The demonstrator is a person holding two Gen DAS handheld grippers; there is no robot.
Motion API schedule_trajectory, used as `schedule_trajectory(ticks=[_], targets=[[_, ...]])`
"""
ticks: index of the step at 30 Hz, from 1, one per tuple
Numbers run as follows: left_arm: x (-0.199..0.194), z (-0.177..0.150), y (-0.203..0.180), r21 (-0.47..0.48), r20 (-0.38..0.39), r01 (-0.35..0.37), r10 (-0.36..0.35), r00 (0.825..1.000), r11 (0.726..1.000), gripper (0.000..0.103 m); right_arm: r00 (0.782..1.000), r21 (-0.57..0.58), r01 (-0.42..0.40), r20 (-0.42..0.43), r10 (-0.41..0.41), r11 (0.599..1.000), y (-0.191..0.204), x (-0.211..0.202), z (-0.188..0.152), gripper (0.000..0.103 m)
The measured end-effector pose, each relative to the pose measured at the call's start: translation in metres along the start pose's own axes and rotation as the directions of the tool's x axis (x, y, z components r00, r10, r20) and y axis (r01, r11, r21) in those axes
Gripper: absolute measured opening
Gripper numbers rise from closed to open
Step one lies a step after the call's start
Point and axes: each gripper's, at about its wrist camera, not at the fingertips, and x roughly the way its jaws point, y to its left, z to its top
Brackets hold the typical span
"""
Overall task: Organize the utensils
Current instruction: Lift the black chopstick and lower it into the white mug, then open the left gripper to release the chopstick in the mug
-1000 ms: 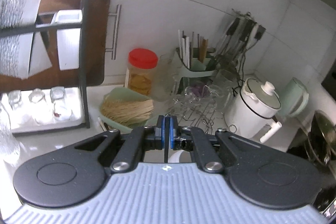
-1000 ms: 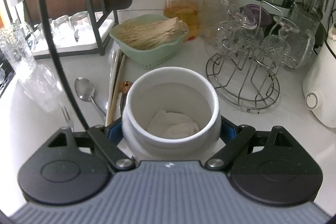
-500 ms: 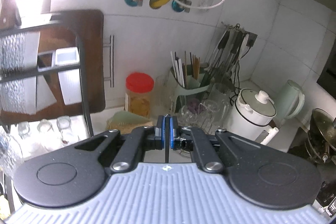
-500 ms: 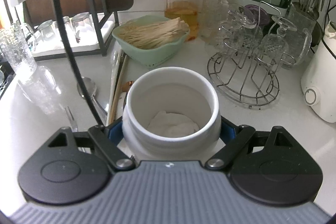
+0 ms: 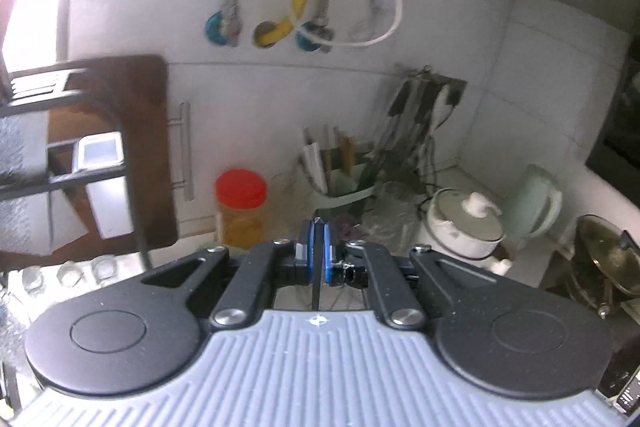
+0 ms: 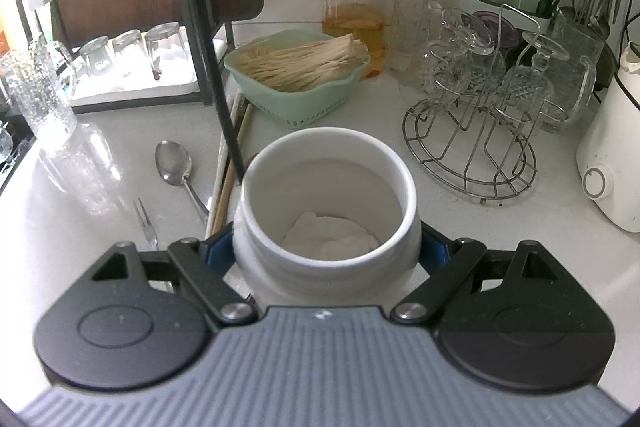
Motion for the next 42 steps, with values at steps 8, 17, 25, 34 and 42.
schedule_trajectory(ticks=[8, 17, 25, 34, 42], targets=[[0.008, 0.009, -0.024, 0.049, 0.003, 0.059, -0.059, 0.998, 0.997, 0.005, 1.0, -0.006, -0.001, 0.002, 0.001, 1.0, 0.0, 0.0, -0.001, 0.091], [0.048, -0.003, -0.025, 0.076, -0.151, 0.077, -0.065, 0.986, 0.994, 0.005, 1.0, -0.003, 0.002, 0.003, -0.002, 1.0, 0.001, 0.0, -0.001, 0.091], [0.082, -0.015, -0.019, 0.073, -0.406, 0.134, -0.093, 0.909, 0.988, 0.005, 1.0, -0.007, 0.0, 0.002, 0.0, 1.0, 0.001, 0.0, 0.0, 0.091], [0.108, -0.01, -0.028, 0.082, -0.591, 0.192, -0.107, 0.799, 0.978, 0.005, 1.0, -0.002, 0.004, 0.001, -0.004, 1.0, 0.002, 0.0, 0.0, 0.091], [0.121, -0.016, -0.028, 0.055, -0.63, 0.194, -0.117, 0.767, 0.979, 0.006, 1.0, 0.002, 0.006, -0.005, -0.006, 1.0, 0.001, 0.001, 0.001, 0.091]])
